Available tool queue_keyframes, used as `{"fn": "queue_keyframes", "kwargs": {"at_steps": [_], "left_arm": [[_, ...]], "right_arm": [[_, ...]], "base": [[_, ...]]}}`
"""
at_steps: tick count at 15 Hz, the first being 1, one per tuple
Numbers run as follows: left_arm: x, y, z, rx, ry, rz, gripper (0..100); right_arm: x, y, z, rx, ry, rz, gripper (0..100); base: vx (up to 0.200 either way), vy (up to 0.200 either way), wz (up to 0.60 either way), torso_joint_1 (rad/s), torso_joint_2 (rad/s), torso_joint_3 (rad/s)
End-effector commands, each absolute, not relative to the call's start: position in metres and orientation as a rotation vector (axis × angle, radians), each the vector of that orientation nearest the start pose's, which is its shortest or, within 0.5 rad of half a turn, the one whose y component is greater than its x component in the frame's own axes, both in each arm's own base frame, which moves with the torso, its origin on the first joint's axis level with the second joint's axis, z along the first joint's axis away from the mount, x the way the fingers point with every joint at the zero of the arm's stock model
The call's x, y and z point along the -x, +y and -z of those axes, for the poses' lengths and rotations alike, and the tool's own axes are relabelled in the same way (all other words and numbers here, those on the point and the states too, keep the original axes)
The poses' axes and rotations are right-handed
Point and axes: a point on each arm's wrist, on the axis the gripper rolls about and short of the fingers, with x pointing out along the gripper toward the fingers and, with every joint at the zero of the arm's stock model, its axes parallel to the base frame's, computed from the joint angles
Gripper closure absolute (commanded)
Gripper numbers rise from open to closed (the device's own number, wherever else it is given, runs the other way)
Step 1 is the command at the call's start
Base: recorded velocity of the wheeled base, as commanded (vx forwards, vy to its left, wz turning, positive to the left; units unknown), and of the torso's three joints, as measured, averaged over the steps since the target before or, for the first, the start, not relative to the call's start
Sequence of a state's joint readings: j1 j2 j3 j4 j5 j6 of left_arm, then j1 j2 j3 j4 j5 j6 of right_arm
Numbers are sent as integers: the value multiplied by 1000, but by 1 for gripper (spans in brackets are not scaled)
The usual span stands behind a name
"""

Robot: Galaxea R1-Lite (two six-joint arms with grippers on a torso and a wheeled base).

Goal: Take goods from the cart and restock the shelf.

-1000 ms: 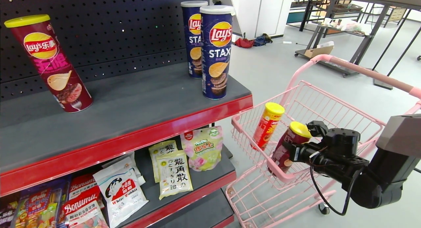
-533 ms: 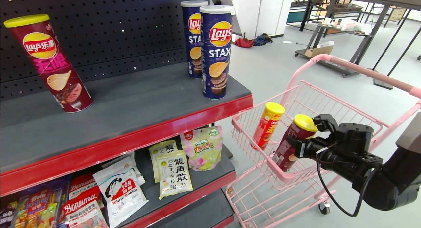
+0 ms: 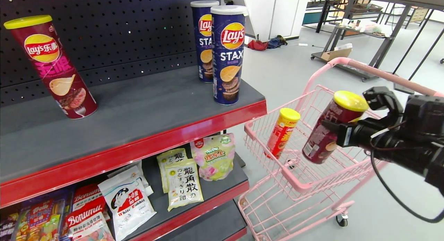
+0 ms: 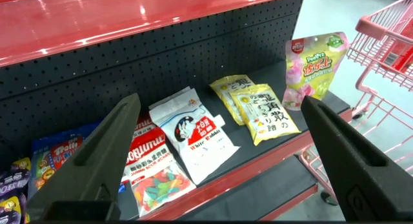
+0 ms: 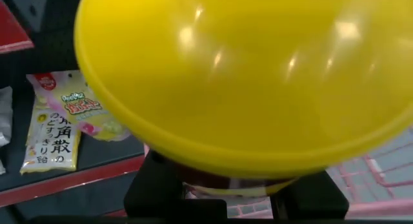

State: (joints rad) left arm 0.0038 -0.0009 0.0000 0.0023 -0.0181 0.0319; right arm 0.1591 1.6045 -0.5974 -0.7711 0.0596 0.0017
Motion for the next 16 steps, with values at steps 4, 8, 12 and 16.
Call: {"fn": "queue_keyframes", "kwargs": {"at_steps": [4,8,12,16], "left_arm": [[23,-1,-75,-31,3,14,0],[23,-1,-75,-29,3,14,0],[23,-1,-75,-29,3,14,0],[23,-1,-75,-28,3,14,0]], "right_arm": [[-92,11,-265,150,120,0,100],[1,-4,-218,128,200,74,100],[19,-6,-192,151,194,83,100],[24,-7,-182,175,188,84,100]], "base": [[0,0,0,0,0,0],[0,0,0,0,0,0],[0,0,0,0,0,0],[0,0,0,0,0,0]]}}
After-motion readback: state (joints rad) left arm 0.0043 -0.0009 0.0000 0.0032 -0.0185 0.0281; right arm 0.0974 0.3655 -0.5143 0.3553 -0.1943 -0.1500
